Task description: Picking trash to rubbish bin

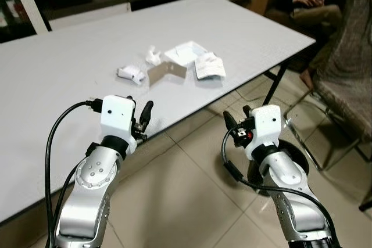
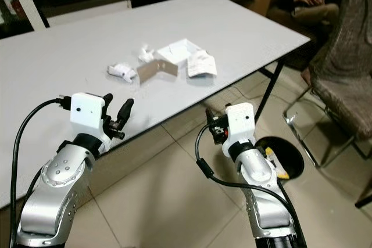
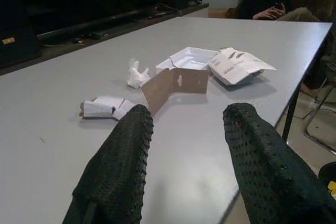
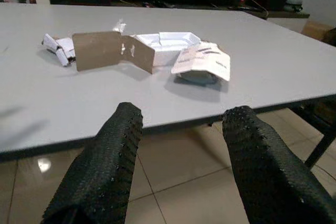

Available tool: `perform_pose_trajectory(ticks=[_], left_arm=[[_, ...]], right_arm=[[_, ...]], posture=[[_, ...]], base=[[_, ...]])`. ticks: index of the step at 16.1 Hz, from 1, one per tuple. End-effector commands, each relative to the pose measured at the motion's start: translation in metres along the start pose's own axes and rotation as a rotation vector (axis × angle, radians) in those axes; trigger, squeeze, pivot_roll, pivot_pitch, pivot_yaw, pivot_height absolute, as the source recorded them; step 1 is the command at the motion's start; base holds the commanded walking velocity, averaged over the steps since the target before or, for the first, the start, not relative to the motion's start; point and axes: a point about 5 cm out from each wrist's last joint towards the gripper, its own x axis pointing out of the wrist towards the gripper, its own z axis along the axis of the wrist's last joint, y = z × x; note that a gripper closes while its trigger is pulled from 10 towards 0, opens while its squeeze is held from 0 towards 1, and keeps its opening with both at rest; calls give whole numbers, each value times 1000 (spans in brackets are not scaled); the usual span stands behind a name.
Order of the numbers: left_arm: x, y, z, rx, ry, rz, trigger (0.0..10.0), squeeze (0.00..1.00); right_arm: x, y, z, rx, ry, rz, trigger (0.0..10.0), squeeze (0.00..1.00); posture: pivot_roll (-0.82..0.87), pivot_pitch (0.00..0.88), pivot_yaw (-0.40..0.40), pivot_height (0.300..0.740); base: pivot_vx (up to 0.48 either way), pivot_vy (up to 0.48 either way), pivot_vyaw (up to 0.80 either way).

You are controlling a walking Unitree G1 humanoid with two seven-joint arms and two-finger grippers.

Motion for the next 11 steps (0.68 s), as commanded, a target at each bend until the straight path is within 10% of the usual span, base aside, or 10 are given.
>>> perform_pose_trajectory(ticks=[1, 11], left_arm=[[1, 2, 0, -9, -5, 10, 10000, 0], [-2, 4, -2, 7, 2, 17, 10000, 0]], right_arm=[[2, 0, 2, -4, -1, 6, 10000, 0], [4, 11, 0, -58, 17, 100, 10000, 0]], posture=[[-11, 23, -50, 740], [-4, 16, -66, 740]], base=[[345, 0, 0], [345, 0, 160]])
